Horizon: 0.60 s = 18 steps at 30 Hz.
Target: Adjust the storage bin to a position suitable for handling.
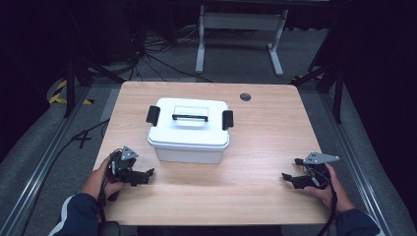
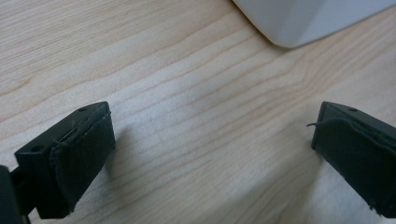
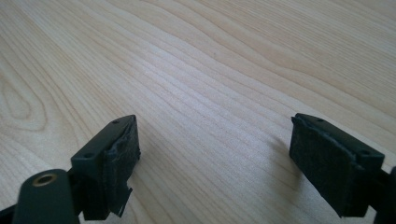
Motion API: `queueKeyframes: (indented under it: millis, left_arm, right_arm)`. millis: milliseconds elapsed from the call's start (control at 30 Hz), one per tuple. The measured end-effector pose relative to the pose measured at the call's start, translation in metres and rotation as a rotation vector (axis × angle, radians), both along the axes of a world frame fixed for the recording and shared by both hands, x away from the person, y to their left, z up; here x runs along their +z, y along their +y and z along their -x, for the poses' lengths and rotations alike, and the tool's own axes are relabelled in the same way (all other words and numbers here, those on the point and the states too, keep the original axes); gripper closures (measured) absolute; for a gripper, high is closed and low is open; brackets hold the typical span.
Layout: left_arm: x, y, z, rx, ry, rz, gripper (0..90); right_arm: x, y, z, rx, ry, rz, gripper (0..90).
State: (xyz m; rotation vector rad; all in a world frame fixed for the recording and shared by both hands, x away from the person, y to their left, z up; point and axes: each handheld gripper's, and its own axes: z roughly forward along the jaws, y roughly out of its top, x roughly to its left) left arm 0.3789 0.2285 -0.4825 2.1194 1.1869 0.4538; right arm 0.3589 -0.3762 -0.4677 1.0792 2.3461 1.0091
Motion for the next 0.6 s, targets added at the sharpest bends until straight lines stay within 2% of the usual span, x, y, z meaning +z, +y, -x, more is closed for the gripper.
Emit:
queueKeyframes:
  millis: [267, 400, 433, 500, 533, 600]
  left_arm:
    - [0.0, 0.002, 0.0, 0.0, 0.0, 0.006, 0.3]
    - [0.0, 0.007, -0.001, -0.045, 0.002, -0.002, 0.3]
    - [0.001, 0.009, -0.001, -0.06, 0.016, -0.003, 0.3]
    - [0.0, 0.01, 0.0, -0.068, 0.001, 0.001, 0.3]
    - [0.0, 0.013, 0.0, -0.108, 0.0, 0.003, 0.3]
    - [0.0, 0.016, 0.0, -0.143, -0.004, -0.008, 0.3]
  right_arm:
    - [0.0, 0.0, -0.001, 0.006, -0.001, 0.001, 16.2]
    - [0.001, 0.0, -0.003, 0.022, 0.006, 0.008, 16.0]
    - [0.001, 0.0, -0.003, 0.021, 0.007, 0.009, 16.0]
    - [0.002, 0.0, -0.003, 0.024, 0.013, 0.015, 16.1]
    - [0.002, 0.0, -0.004, 0.027, 0.018, 0.021, 16.2]
    - [0.004, 0.0, -0.004, 0.036, 0.028, 0.03, 18.7]
